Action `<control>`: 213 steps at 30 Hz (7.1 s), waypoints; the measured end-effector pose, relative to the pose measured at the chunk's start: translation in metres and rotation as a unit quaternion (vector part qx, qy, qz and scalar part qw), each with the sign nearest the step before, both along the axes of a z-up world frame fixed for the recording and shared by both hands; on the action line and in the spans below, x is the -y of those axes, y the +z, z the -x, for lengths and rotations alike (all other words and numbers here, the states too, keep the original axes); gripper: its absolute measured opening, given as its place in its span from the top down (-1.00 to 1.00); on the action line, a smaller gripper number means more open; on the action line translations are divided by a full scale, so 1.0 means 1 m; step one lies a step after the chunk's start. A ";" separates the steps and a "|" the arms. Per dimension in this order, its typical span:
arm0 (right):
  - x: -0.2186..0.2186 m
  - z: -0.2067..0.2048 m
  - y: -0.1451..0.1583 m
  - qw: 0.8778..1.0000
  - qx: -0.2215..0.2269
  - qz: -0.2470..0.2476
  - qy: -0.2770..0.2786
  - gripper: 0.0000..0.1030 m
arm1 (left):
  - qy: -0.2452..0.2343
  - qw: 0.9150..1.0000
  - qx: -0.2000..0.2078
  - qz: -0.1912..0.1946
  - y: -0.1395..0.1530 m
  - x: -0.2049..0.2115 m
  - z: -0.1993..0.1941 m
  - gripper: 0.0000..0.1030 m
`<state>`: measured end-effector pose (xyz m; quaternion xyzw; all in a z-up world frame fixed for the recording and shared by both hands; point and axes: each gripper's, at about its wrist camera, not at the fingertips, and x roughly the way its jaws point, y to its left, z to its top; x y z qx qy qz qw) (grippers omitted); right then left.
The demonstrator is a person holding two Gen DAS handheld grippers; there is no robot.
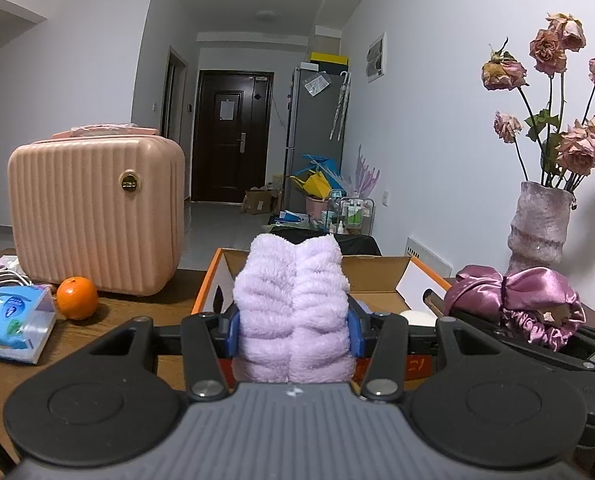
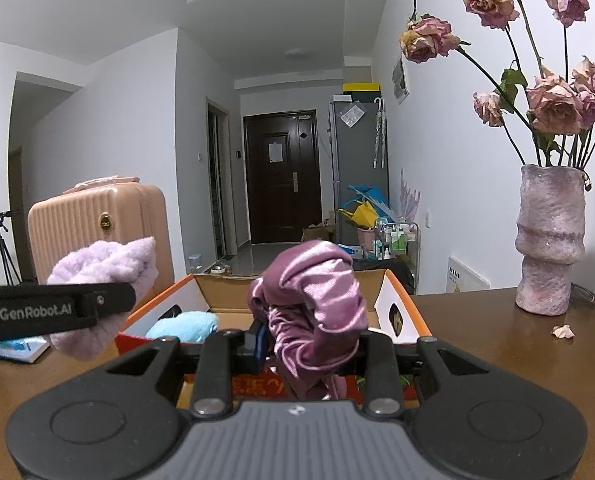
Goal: Organize soft objects
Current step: 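Carry the headband in the left tool and scrunchie in the right tool to the box, then lower both held items into the box and open both tools, then lift both open tools out of the box and back toward the table items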
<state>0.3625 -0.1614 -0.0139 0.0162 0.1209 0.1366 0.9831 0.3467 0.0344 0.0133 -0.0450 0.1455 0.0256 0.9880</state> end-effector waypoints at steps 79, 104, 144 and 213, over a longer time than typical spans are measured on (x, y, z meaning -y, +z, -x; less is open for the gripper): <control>-0.044 -0.159 -0.015 0.997 -0.054 0.031 -0.043 0.31 | 0.053 0.998 -0.016 -0.037 -0.020 0.006 -0.155 0.02; -0.036 -0.161 -0.014 0.995 -0.050 0.043 -0.072 -1.00 | 0.083 0.997 -0.002 -0.013 -0.017 -0.011 -0.150 -1.00; -0.014 -0.057 -0.002 0.995 -0.030 0.066 -0.066 -1.00 | 0.066 0.998 0.017 -0.003 -0.002 -0.011 -0.051 -1.00; 0.026 0.018 -0.050 0.987 -0.135 0.077 -0.035 -0.97 | 0.043 0.998 -0.046 -0.018 -0.030 0.006 0.072 -1.00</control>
